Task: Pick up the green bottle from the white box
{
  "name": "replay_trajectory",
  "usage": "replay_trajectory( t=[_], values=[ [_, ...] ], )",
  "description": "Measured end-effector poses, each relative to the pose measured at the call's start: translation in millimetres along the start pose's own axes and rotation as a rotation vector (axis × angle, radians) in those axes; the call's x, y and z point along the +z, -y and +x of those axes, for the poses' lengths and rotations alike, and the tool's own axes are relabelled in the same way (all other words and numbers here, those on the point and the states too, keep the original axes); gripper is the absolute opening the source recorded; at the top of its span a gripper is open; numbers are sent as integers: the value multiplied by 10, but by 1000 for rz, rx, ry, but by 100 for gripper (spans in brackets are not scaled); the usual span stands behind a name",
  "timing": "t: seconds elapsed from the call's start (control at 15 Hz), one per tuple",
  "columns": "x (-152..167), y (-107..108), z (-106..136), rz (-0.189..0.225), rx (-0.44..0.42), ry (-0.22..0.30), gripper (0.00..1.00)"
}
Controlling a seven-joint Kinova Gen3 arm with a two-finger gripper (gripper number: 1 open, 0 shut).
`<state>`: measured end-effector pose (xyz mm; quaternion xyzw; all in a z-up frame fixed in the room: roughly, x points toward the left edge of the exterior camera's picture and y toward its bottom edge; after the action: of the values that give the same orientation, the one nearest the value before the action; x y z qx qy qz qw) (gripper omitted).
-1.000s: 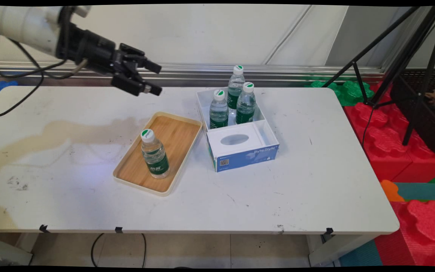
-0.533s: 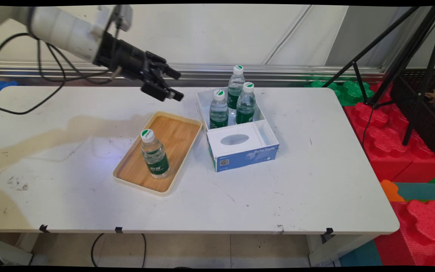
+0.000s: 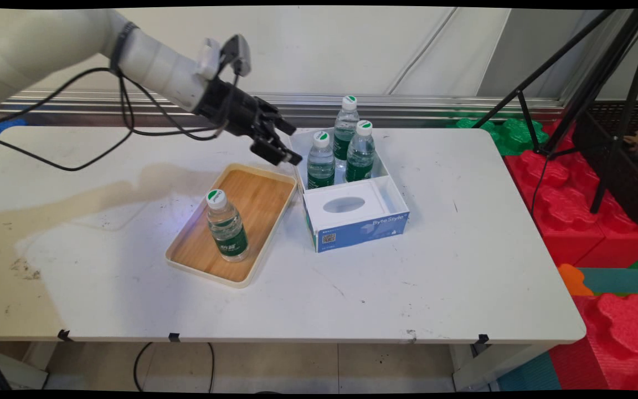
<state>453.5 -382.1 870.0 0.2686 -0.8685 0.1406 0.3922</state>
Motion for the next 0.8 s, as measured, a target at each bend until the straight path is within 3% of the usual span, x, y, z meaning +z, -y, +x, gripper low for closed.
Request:
replay_trajectory(
  t=[0.8],
  values=[
    [858,184,5,-15,1,36,100]
  ],
)
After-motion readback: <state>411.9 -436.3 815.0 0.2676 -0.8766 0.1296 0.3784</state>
